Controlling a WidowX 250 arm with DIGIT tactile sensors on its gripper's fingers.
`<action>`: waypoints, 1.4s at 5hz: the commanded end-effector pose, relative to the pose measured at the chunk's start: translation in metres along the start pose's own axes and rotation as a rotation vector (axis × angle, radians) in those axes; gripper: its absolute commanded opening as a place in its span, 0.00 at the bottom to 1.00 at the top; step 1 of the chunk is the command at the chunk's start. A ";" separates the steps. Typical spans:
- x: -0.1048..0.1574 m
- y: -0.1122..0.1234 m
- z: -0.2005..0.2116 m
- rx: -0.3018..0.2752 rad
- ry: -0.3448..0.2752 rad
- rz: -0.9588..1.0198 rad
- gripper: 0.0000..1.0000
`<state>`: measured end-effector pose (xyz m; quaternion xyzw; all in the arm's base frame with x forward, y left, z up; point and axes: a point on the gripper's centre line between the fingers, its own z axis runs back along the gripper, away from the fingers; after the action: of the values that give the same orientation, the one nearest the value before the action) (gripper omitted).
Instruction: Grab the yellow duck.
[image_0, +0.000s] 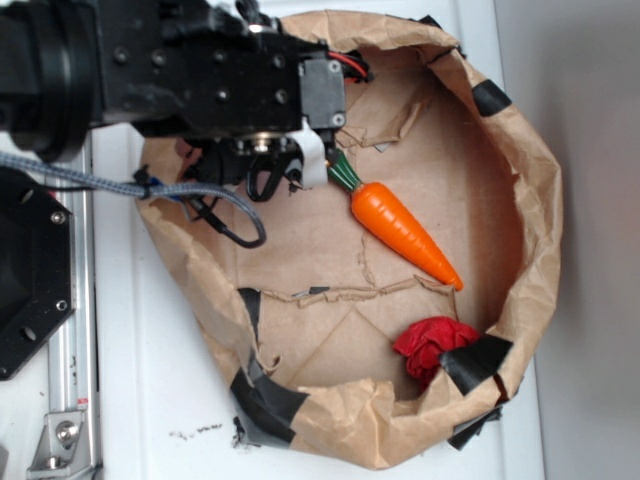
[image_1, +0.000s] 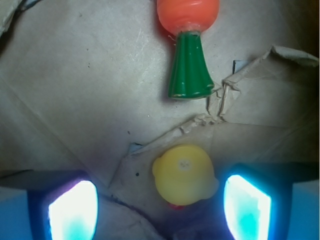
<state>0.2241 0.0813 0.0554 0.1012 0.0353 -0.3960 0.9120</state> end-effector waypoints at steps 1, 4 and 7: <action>-0.005 0.018 -0.018 0.045 0.016 0.030 1.00; 0.002 0.024 -0.047 0.049 0.083 0.059 0.00; 0.004 0.027 -0.045 0.071 0.091 0.069 0.00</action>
<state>0.2401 0.1038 0.0146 0.1422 0.0765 -0.3739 0.9133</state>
